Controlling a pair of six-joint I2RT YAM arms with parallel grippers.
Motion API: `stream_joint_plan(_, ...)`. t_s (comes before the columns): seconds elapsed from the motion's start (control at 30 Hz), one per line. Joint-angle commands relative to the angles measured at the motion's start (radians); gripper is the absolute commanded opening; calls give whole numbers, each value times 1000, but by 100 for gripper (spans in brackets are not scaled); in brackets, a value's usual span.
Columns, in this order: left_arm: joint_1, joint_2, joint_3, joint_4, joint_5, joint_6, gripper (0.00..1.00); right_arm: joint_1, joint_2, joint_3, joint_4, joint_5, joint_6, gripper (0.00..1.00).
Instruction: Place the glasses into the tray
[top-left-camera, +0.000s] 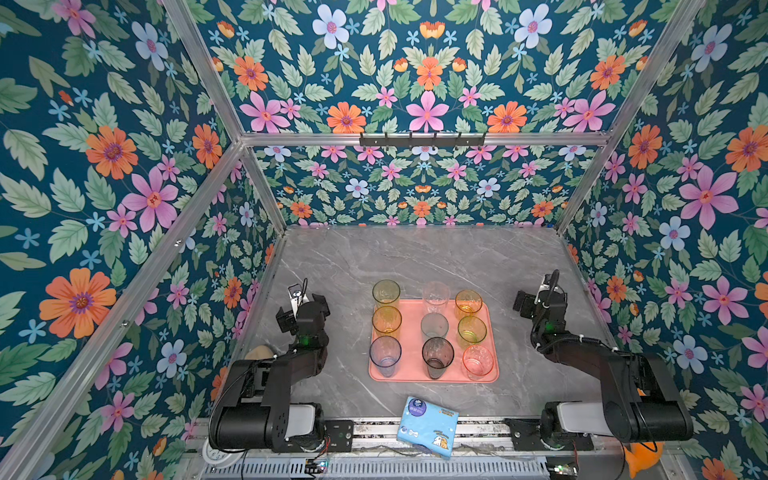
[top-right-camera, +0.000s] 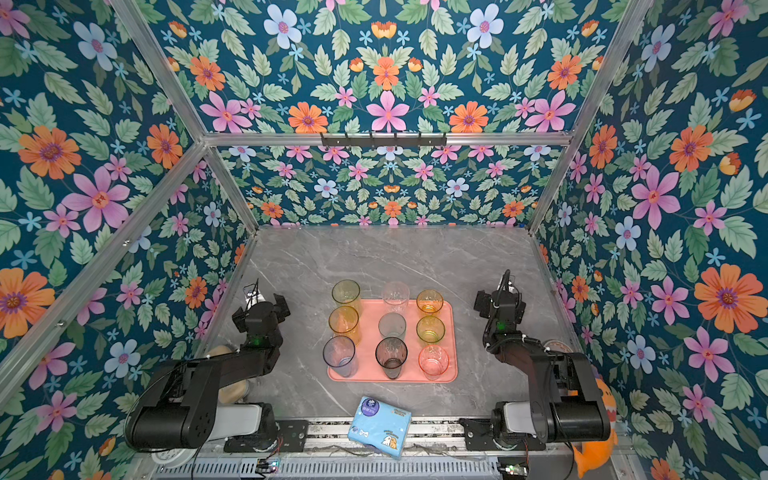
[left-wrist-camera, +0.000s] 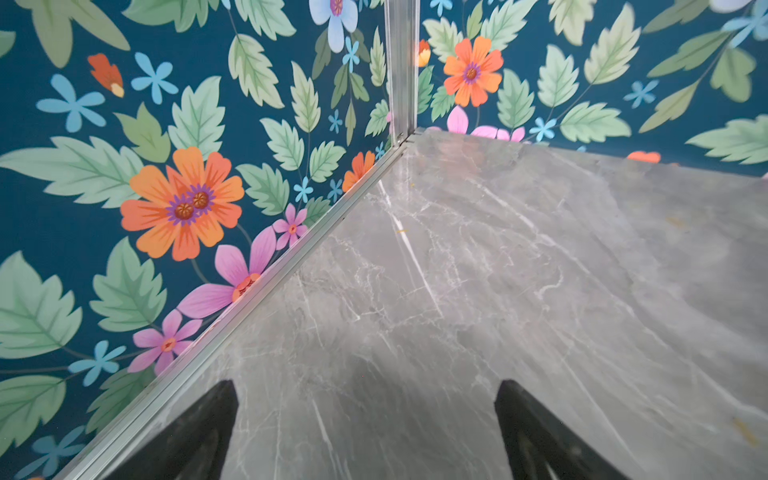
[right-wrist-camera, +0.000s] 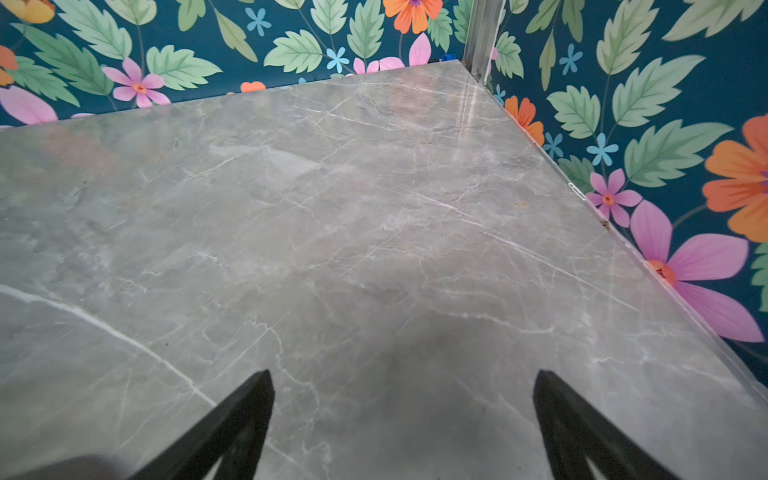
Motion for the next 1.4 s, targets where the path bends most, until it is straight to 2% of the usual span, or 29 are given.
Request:
stream_joint_plan(0.0, 14, 9, 3, 79, 83, 15, 99, 0, 4, -47, 205, -73, -45, 99)
stream_joint_plan(0.23, 34, 58, 13, 145, 133, 30, 99, -1, 17, -76, 261, -77, -40, 99)
stream_joint_plan(0.3, 35, 66, 19, 151, 148, 31, 99, 0, 57, -101, 345, -111, -57, 99)
stream_joint_plan(0.37, 42, 77, 18, 175, 184, 17, 99, -1, 108, -121, 460, -93, -70, 99)
stream_joint_plan(0.47, 49, 109, 19, 218, 229, 11, 99, 0, 75, -103, 374, -89, -49, 99)
stream_joint_plan(0.53, 49, 135, 23, 239, 230, 16, 99, 0, 98, -99, 401, -83, -58, 99)
stream_joint_plan(0.63, 49, 162, 25, 268, 238, 22, 99, 0, 89, -64, 306, -60, -38, 99)
stream_joint_plan(0.83, 49, 194, 7, 329, 307, 49, 100, 0, 96, -67, 321, -56, -41, 99)
stream_joint_plan(0.97, 49, 266, -27, 478, 333, 72, 100, 1, 96, -66, 320, -55, -41, 99)
stream_joint_plan(1.07, 47, 252, 3, 387, 309, 61, 100, 1, 96, -65, 322, -55, -40, 99)
stream_joint_plan(1.37, 40, 262, 0, 407, 294, 67, 100, 0, 96, -66, 320, -55, -40, 99)
